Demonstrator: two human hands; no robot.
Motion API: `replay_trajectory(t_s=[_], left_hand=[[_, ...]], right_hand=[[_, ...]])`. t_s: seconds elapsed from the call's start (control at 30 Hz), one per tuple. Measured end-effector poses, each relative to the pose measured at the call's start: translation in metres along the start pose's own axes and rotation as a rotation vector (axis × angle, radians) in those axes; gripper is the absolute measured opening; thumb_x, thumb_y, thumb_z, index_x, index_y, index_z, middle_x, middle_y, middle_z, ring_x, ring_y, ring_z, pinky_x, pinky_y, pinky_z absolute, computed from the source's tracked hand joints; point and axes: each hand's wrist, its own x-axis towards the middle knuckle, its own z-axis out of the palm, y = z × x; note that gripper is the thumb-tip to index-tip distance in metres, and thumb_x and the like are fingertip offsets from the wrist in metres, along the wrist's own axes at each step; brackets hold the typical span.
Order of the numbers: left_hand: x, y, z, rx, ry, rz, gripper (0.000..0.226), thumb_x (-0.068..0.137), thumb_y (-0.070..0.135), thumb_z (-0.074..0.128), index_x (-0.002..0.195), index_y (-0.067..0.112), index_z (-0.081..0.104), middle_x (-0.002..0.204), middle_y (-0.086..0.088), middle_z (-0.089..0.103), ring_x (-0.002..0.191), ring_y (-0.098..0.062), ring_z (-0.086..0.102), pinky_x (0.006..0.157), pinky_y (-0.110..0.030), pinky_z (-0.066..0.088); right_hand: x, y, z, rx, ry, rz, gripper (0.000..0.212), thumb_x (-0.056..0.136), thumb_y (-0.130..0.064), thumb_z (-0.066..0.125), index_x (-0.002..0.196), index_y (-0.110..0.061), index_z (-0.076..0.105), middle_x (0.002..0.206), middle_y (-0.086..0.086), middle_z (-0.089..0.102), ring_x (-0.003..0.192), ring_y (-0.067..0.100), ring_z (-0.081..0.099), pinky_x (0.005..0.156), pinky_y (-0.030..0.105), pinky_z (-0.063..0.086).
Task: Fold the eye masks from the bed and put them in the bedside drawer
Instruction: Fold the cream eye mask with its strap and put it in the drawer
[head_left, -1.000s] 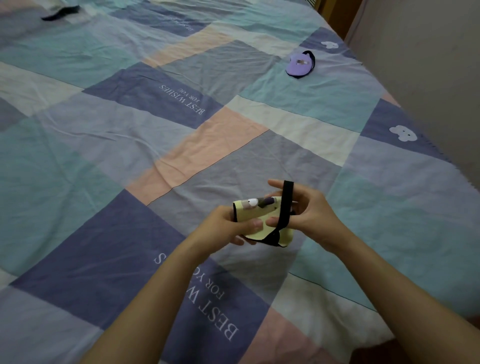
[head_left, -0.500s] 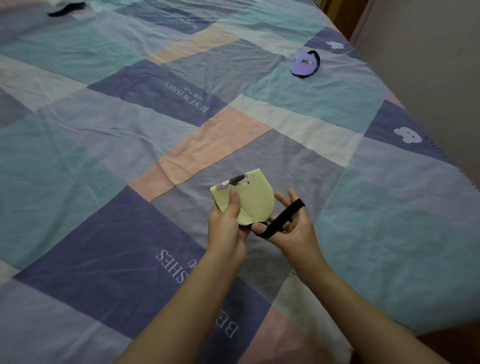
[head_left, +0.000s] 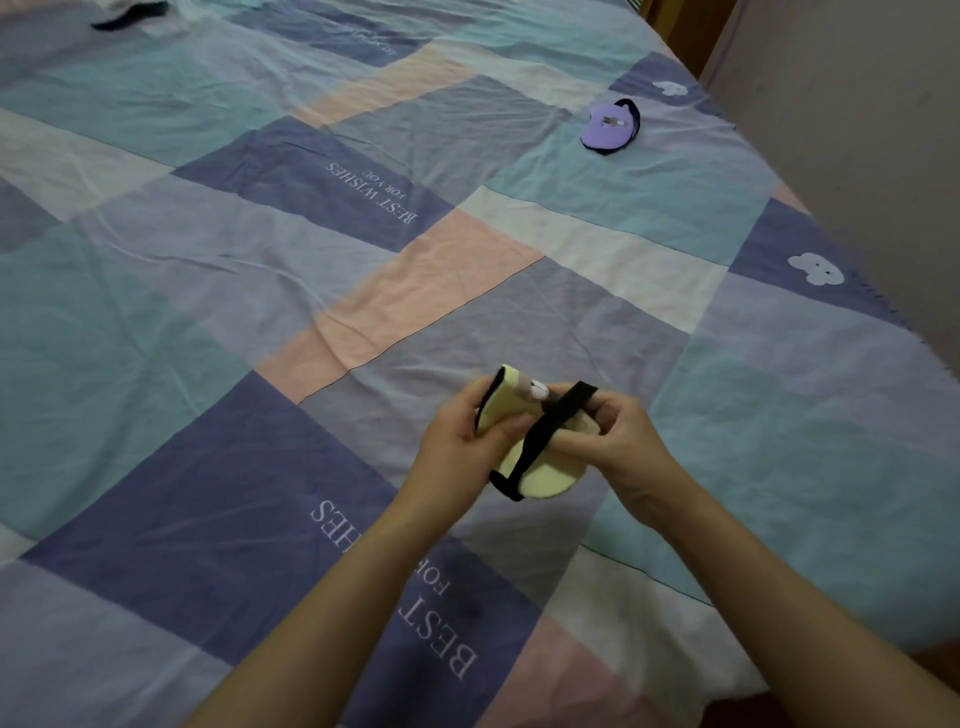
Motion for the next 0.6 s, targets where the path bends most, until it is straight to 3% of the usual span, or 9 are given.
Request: replay_trajectory(t_s=[0.1,0.23,0.3,0.4,0.47,0.53,0.6], left_hand=[[0.000,0.003,-0.003,-0.005,-0.108,-0.040,0.030,0.087,0.008,0.063,0.098,0.035,0.066,0.093,0.004,0.072,0.090,-0.017,0.068,0.078,-0.035,0.057],[0.000,0.003,-0.008,-0.098,-0.063,-0.140,0.019,0.087,0.011,0.063,0.101,0.024,0.068,0.088,0.000,0.075,0.082,-0.015,0.070,0.066,-0.029,0.058],[-0.002,0.003,-0.010,-0.064,-0.065,-0.163,0.014,0.086,0.019,0.064,0.099,0.018,0.070,0.088,-0.002,0.075,0.079,-0.014,0.070,0.064,-0.027,0.056],[-0.005,0.005,-0.014,-0.022,-0.118,-0.146,0.014,0.079,0.029,0.066,0.091,0.023,0.070,0.079,0.007,0.075,0.074,-0.005,0.069,0.061,-0.016,0.052],[-0.003,0.004,-0.018,0.003,-0.122,-0.153,0.017,0.080,0.028,0.068,0.094,0.018,0.070,0.082,0.002,0.075,0.076,-0.009,0.070,0.064,-0.020,0.053],[-0.001,0.005,-0.022,0.080,-0.068,-0.138,0.027,0.078,0.035,0.070,0.095,0.015,0.070,0.085,-0.004,0.075,0.079,-0.016,0.070,0.067,-0.029,0.055],[0.000,0.002,-0.028,0.134,0.047,-0.132,0.026,0.078,0.039,0.070,0.093,0.018,0.070,0.082,-0.002,0.074,0.078,-0.018,0.070,0.060,-0.029,0.054]], right_hand=[[0.003,-0.004,-0.002,-0.055,-0.003,0.018,0.025,0.066,-0.015,0.076,0.090,-0.018,0.075,0.084,0.001,0.076,0.080,0.012,0.069,0.067,0.021,0.053],[0.004,-0.005,-0.007,0.032,-0.030,0.085,0.013,0.067,-0.021,0.075,0.078,-0.014,0.077,0.072,0.004,0.073,0.066,0.017,0.067,0.059,0.026,0.054],[0.003,-0.005,-0.009,0.095,0.024,0.104,0.017,0.065,-0.029,0.073,0.075,-0.015,0.075,0.067,0.003,0.069,0.061,0.017,0.063,0.054,0.024,0.051],[0.003,-0.003,-0.006,0.097,0.045,0.110,0.031,0.071,-0.037,0.069,0.097,-0.021,0.073,0.093,0.002,0.073,0.084,0.019,0.068,0.063,0.027,0.055],[0.004,-0.004,0.004,0.054,-0.017,0.153,0.037,0.072,-0.042,0.073,0.104,-0.023,0.071,0.099,0.001,0.073,0.089,0.016,0.069,0.068,0.028,0.056],[0.008,-0.006,0.019,0.012,-0.045,0.160,0.033,0.073,-0.037,0.075,0.097,-0.015,0.074,0.090,0.005,0.075,0.080,0.017,0.069,0.068,0.026,0.055],[0.015,-0.008,0.034,0.015,0.005,0.149,0.026,0.071,-0.030,0.075,0.086,-0.009,0.075,0.081,0.008,0.075,0.074,0.018,0.069,0.065,0.026,0.054]])
